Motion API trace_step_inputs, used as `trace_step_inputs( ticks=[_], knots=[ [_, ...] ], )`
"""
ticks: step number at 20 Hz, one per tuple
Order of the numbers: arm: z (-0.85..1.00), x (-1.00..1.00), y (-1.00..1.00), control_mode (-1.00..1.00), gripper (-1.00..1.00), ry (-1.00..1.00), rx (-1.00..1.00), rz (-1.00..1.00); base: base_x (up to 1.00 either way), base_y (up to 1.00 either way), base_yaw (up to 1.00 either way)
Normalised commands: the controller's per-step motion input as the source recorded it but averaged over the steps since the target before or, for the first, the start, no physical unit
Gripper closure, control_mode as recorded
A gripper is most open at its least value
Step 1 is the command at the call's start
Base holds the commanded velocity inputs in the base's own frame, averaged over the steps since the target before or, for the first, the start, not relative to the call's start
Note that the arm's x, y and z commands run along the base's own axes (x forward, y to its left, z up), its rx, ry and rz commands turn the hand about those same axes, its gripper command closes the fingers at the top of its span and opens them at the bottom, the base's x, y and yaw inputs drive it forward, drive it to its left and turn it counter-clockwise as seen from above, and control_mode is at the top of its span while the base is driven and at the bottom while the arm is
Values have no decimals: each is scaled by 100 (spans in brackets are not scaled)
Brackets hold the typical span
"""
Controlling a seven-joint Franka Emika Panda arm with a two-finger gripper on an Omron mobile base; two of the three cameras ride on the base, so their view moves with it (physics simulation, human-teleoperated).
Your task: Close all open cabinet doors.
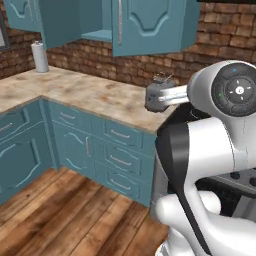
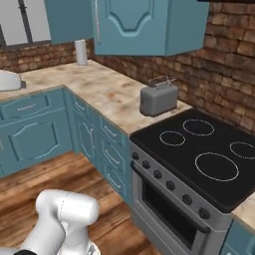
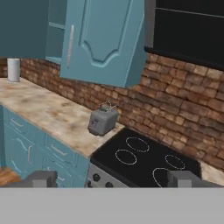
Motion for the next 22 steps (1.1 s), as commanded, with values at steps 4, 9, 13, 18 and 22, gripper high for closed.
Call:
trace_step_inputs(
  ticks=[4,9,13,18,22],
  knots=[
    [0,0,0,100,-100,0,0,0,60,62,12],
    [0,0,0,100,-100,0,0,0,61,61,3],
    [0,0,0,100,-100,0,0,0,60,56,-4],
    [0,0,0,100,-100,0,0,0,73,47,-11],
    [0,0,0,100,-100,0,0,0,55,30,-8]
  ],
)
